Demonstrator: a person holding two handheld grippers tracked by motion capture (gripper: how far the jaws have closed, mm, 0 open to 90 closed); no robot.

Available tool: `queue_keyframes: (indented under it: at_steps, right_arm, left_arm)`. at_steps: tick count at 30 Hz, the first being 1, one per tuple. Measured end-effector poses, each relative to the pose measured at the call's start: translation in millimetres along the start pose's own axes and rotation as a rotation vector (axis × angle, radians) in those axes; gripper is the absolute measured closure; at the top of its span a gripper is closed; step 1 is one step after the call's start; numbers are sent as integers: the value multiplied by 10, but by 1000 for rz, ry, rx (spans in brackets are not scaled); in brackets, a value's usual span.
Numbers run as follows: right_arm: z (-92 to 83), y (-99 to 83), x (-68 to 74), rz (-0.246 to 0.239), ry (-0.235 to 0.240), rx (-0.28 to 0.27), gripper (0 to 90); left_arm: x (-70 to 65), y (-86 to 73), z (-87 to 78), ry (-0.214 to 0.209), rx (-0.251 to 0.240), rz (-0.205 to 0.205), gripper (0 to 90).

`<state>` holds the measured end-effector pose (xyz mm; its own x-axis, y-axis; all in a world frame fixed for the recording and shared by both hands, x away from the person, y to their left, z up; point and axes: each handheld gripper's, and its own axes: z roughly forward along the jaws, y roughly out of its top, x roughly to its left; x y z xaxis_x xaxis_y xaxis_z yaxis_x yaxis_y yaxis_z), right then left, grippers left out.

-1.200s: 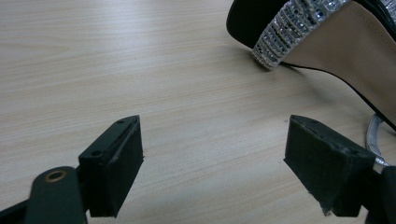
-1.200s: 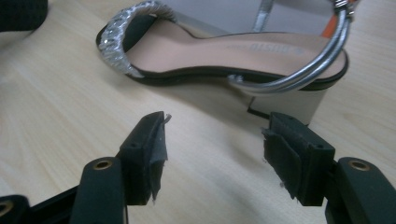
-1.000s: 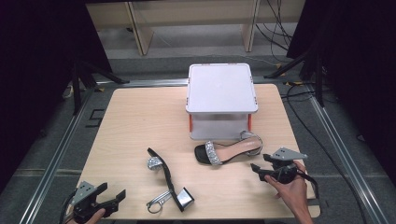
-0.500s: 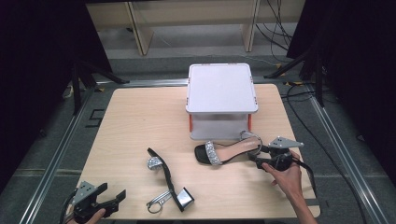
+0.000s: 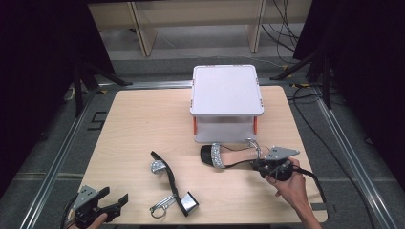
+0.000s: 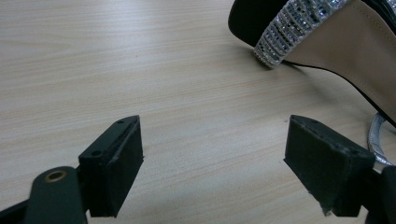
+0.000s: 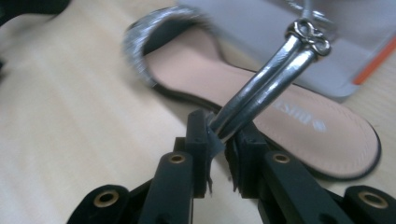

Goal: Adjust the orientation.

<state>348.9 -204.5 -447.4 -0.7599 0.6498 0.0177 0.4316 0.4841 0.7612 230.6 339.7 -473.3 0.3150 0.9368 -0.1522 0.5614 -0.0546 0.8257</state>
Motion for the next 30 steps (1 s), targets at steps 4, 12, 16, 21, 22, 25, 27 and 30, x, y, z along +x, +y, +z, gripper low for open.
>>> queue_keyframes:
  at_steps: [4,12,16,21,22,25,27,30]
  right_arm:
    - [-69,-35,197,-42,47,8,808]
    - [-123,-49,536,-111,98,31,829]
    - [-151,-58,653,-100,156,10,861]
    - [-190,-82,698,-106,186,-13,855]
    - [-201,-79,701,-88,186,-11,824]
    - [-262,-62,657,-66,177,12,638]
    - [-355,-65,578,-75,144,39,506]
    - [-523,-134,399,-28,111,24,455]
  left_arm:
    - [-3,4,-1,3,-4,2,188]
    - [2,1,2,-1,-4,-3,188]
    - [-3,8,-10,9,-1,-2,187]
    - [4,6,0,0,-1,-1,187]
    - [8,7,-4,1,8,6,187]
    - [6,3,-1,-1,1,1,187]
    - [12,7,-5,1,2,0,187]
    - [10,7,-10,8,10,-6,187]
